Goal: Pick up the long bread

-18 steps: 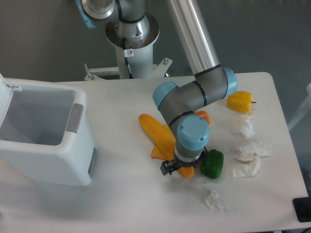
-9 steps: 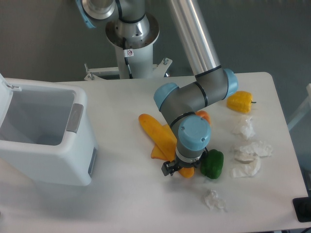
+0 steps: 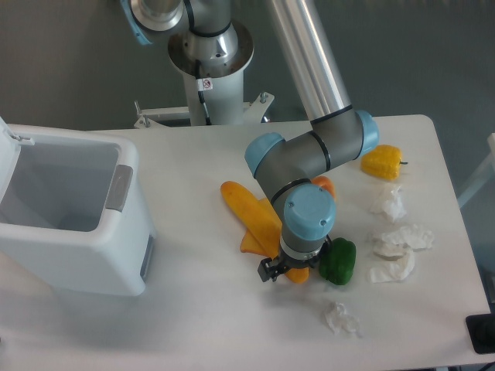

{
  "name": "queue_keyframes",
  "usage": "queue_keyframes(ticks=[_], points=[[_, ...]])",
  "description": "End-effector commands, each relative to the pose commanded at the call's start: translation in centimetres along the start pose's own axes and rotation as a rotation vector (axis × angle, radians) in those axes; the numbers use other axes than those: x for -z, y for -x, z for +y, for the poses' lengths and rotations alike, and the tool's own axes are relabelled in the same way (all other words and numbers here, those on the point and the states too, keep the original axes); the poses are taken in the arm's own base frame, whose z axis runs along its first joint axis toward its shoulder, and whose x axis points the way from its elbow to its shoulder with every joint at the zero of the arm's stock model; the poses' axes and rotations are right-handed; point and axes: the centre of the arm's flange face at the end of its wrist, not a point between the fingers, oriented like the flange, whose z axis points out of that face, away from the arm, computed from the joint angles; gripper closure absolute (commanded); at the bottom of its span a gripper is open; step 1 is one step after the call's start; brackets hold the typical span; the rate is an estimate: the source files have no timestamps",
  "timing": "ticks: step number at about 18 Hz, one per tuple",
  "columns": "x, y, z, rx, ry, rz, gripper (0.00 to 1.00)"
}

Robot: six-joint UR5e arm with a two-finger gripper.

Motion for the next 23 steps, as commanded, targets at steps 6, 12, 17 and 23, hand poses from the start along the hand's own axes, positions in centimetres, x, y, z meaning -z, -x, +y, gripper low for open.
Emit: queue_keyframes(ticks=[6,12,17,23], points=[[0.0,-0.2,0.0,0.032,-0.005,0.0,0.0],[-0.7,-0.9,0.3,0.026,0.009,-0.002,0.0],[-0.8,-2.2,0.5,0.008,0.01,0.001,0.0],[-0.6,-3.1,0.6,-0.005,0.007,0.004,0.0]])
